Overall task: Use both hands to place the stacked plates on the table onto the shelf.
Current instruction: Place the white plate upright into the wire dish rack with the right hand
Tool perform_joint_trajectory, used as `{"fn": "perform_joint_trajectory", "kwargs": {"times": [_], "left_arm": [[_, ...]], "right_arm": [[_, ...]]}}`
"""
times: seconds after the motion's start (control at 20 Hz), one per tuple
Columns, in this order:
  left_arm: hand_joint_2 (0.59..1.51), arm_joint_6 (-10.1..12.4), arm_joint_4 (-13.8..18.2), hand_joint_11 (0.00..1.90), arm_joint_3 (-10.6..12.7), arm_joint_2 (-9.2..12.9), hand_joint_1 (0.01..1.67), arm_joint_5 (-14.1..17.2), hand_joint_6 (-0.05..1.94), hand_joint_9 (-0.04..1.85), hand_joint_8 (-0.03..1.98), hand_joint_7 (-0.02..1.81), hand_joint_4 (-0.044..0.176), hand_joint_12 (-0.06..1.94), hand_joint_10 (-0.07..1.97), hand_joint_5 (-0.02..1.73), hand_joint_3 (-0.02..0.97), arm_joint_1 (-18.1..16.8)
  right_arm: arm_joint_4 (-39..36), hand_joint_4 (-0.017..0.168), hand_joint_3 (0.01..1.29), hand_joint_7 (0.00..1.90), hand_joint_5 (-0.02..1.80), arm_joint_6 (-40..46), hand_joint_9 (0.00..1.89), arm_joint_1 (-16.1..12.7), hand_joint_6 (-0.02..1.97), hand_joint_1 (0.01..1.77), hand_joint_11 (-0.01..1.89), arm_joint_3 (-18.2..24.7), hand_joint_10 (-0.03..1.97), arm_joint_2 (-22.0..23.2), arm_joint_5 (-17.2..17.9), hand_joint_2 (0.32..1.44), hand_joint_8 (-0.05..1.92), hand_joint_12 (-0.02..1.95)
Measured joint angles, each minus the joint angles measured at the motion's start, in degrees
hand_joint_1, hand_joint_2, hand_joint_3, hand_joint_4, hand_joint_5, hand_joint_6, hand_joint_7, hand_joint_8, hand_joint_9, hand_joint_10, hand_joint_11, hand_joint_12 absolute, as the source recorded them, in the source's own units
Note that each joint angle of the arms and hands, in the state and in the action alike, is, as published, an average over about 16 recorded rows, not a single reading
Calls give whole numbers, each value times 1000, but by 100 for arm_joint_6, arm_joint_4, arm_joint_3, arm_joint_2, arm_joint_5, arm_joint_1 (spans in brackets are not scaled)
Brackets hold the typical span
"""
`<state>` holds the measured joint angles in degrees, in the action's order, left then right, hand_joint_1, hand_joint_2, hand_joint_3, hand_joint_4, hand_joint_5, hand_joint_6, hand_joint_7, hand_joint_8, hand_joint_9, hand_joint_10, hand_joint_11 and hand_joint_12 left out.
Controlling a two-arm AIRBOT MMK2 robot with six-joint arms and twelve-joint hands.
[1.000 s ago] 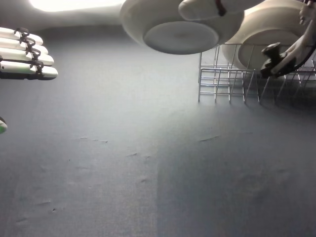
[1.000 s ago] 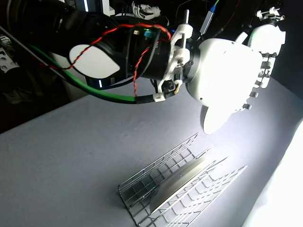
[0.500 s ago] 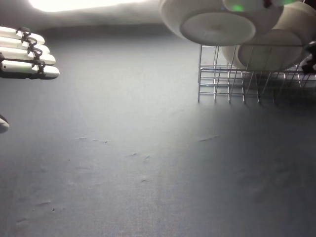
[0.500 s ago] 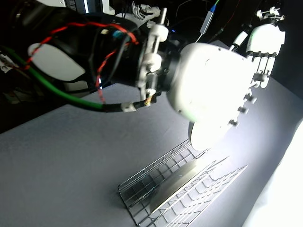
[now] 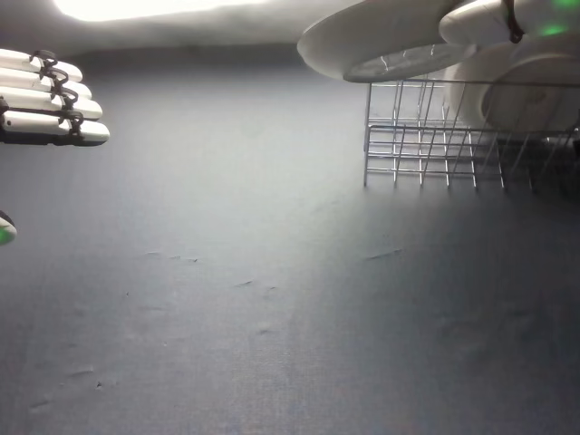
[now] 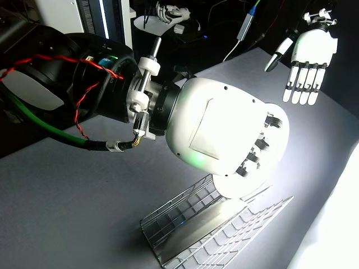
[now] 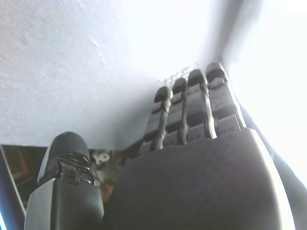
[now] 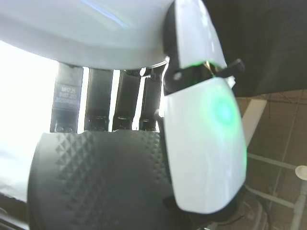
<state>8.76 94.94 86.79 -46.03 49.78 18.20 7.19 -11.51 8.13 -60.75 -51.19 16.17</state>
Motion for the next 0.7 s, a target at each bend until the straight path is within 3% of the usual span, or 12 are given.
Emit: {"fn": "perform_joint_trajectory", "kwargs": {"times": [0.25,0.7], "left_arm": [[1173,6,0,13,11,-8,14,5,7,22,3,19,4,11,15,22,19,0],[1172,10,0,13,23,-19,14,13,6,22,3,19,4,11,15,21,19,0]], "right_arm": [[-6,-6,12,1106,956,-7,1034,-7,852,1372,887,12,1009,-9,11,992,759,1267],[-12,-6,12,1028,894,-13,1028,-193,907,1386,923,39,1030,-68,-16,998,906,1238]]}}
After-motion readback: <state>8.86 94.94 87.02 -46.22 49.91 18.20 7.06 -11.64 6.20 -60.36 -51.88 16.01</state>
